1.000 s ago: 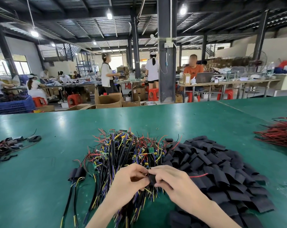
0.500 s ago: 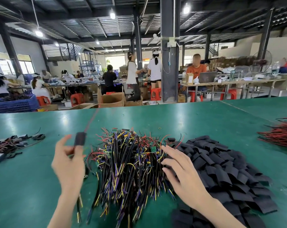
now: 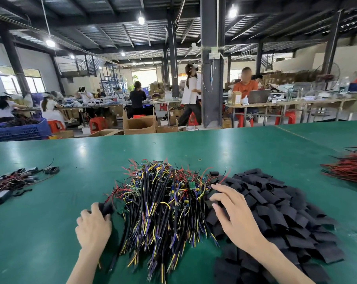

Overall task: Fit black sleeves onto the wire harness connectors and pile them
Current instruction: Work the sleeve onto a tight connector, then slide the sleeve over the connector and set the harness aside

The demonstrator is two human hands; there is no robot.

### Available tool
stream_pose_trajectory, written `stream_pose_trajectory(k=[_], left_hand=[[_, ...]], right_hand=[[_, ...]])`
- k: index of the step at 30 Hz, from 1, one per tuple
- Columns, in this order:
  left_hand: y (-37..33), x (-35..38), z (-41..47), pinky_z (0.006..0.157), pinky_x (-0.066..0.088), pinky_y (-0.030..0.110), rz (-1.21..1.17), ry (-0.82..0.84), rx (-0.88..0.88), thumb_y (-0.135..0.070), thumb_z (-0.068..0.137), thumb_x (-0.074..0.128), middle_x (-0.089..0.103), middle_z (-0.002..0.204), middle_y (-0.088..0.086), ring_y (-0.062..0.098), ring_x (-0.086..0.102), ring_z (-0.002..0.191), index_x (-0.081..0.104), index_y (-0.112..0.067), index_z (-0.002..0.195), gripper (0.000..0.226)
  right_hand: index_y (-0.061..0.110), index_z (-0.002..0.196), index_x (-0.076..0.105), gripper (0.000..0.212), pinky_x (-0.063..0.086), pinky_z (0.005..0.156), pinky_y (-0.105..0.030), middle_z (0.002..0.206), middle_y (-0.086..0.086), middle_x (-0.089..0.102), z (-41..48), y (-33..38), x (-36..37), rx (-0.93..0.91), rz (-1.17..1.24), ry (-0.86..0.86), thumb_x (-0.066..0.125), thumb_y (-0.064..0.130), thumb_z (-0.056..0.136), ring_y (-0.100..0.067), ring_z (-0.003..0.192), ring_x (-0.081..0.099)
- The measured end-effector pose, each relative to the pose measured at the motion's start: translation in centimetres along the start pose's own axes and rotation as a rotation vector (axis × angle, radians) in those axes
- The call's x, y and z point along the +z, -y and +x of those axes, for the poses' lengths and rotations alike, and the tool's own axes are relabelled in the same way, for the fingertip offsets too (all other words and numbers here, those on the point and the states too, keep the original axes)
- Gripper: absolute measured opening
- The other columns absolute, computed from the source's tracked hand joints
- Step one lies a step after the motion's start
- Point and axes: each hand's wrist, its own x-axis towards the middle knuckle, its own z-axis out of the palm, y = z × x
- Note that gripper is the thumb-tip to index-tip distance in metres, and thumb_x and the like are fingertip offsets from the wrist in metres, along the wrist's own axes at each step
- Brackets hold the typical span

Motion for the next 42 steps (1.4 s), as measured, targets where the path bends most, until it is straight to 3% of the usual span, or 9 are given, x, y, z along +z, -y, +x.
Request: stream_pose_trajectory(k=[11,15,19,24,27,30,34,37,42], left_hand=[[0.5,-1.2,1.9,0.096,0.029,0.052,-0.135,-0.096,-0.241,-0.030,0.086,0.064,0.041,0.126,0.034,0.046,0.036,0.116,0.044,0.000,0.129,0.056],[-4.5,-4.5,1.8,0.097,0.035,0.048,-0.520,-0.344,0.082,-0.016,0.091,0.058,0.057,0.117,0.023,0.039,0.047,0.111,0.058,-0.003,0.117,0.030],[-12.0,-6.7,3.2,0.099,0.038,0.042,-0.600,-0.196,0.291,-0.026,0.093,0.052,0.062,0.114,0.010,0.029,0.051,0.110,0.064,-0.013,0.109,0.025],[-19.3,-6.0,3.6,0.096,0.030,0.040,0.050,-0.063,0.600,-0.051,0.091,0.043,0.060,0.116,0.004,0.023,0.047,0.113,0.067,-0.021,0.104,0.041],[-21.8,-4.3,3.1,0.094,0.028,0.042,0.319,0.170,0.571,-0.058,0.087,0.044,0.064,0.105,0.005,0.024,0.049,0.108,0.057,-0.019,0.078,0.042],[-22.7,-3.1,3.2,0.097,0.025,0.045,0.419,0.208,0.531,-0.041,0.086,0.053,0.063,0.104,0.001,0.024,0.047,0.114,0.050,-0.022,0.078,0.021],[-23.8,-3.1,3.1,0.100,0.024,0.047,0.346,0.132,0.542,-0.016,0.084,0.052,0.053,0.074,-0.001,0.025,0.055,0.088,0.050,-0.018,0.078,0.007],[-24.5,-3.6,3.4,0.087,0.038,0.038,0.186,0.086,0.556,-0.016,0.087,0.057,0.063,0.089,0.009,0.030,0.061,0.088,0.047,-0.013,0.079,0.013],[-24.8,-5.8,5.1,0.064,0.044,0.027,-0.094,0.345,0.403,-0.027,0.084,0.069,0.053,0.067,0.005,0.020,0.054,0.069,0.042,-0.006,0.064,0.039]], right_hand=[[0.012,0.091,0.062,0.015,0.045,0.083,-0.038,0.109,-0.003,0.061,0.2,-1.6,0.0,0.233,-0.151,-0.013,0.068,0.002,0.080,-0.026,0.102,0.058],[0.012,0.091,0.061,0.018,0.045,0.080,-0.039,0.107,-0.003,0.061,0.0,-2.2,0.0,0.305,-0.226,0.026,0.069,0.003,0.078,-0.028,0.099,0.058],[0.011,0.090,0.061,0.019,0.046,0.079,-0.041,0.102,-0.003,0.062,-0.2,-2.4,0.1,0.329,-0.276,0.068,0.069,0.002,0.075,-0.030,0.100,0.058],[0.011,0.087,0.062,0.021,0.048,0.076,-0.040,0.096,-0.002,0.062,-0.1,-2.2,0.2,0.296,-0.316,0.085,0.073,0.003,0.071,-0.029,0.095,0.059],[0.012,0.088,0.064,0.023,0.049,0.077,-0.040,0.094,-0.001,0.063,-0.5,-2.1,0.4,0.289,-0.338,0.106,0.074,0.003,0.069,-0.028,0.092,0.060],[0.014,0.093,0.063,0.023,0.047,0.081,-0.038,0.097,0.001,0.063,-0.4,-2.3,0.1,0.330,-0.342,0.110,0.071,0.006,0.073,-0.025,0.095,0.059],[0.012,0.092,0.062,0.021,0.046,0.075,-0.040,0.092,-0.002,0.063,0.1,-3.4,-0.4,0.429,-0.370,0.058,0.070,0.005,0.073,-0.029,0.090,0.059],[0.014,0.099,0.059,0.017,0.040,0.082,-0.038,0.100,-0.002,0.061,0.0,-3.9,-0.3,0.485,-0.397,0.118,0.059,0.011,0.082,-0.027,0.099,0.054],[0.021,0.111,0.053,0.023,0.034,0.090,-0.032,0.110,0.005,0.057,-0.1,-4.5,-0.1,0.436,-0.421,0.228,0.046,0.019,0.090,-0.020,0.110,0.046]])
